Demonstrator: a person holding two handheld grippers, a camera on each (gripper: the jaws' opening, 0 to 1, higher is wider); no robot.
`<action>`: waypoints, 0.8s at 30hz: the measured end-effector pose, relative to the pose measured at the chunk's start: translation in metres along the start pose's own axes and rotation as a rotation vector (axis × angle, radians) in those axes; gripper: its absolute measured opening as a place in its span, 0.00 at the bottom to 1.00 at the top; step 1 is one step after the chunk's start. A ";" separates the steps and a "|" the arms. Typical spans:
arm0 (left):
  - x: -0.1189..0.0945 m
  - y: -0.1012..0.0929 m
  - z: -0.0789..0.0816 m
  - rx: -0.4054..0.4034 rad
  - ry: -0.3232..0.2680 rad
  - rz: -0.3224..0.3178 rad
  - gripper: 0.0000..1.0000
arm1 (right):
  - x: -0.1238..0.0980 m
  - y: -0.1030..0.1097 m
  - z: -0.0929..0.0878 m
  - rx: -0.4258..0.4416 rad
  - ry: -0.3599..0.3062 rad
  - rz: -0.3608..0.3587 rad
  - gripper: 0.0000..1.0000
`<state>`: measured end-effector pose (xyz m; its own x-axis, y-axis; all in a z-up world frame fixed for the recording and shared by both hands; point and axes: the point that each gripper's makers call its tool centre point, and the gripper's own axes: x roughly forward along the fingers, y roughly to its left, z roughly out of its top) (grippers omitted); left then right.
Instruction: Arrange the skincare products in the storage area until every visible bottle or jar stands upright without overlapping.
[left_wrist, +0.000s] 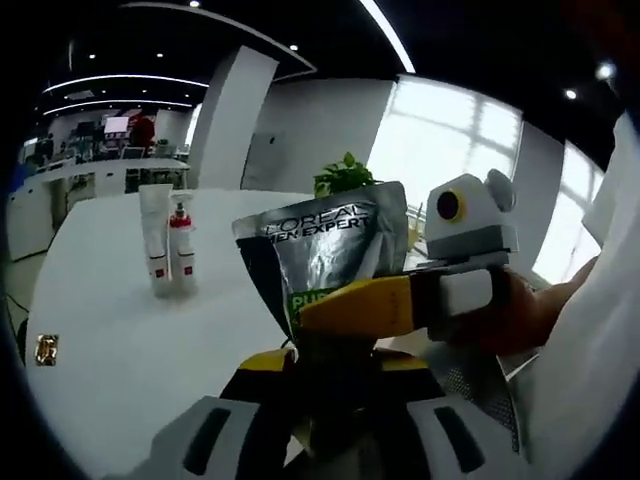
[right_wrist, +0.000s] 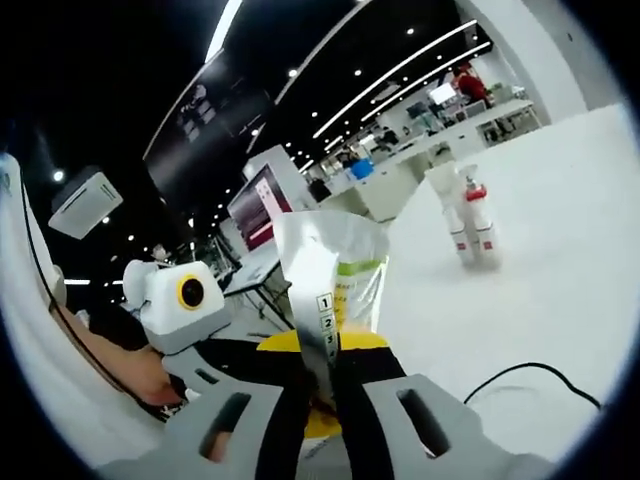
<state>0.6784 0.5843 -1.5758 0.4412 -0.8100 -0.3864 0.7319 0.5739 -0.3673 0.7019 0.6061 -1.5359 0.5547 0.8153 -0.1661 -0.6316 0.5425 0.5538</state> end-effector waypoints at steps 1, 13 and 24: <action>0.000 0.002 0.000 -0.025 -0.004 -0.005 0.34 | 0.000 0.000 0.001 0.004 -0.003 0.004 0.06; -0.014 0.005 0.012 -0.439 -0.103 -0.219 0.45 | -0.008 0.000 0.011 0.050 -0.055 0.033 0.05; -0.022 0.013 0.017 -0.553 -0.160 -0.265 0.59 | -0.010 0.007 0.018 0.091 -0.088 0.085 0.05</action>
<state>0.6871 0.6073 -1.5581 0.3852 -0.9166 -0.1066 0.4692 0.2940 -0.8327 0.7013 0.5983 -1.5159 0.5495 0.8343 -0.0452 -0.6289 0.4486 0.6350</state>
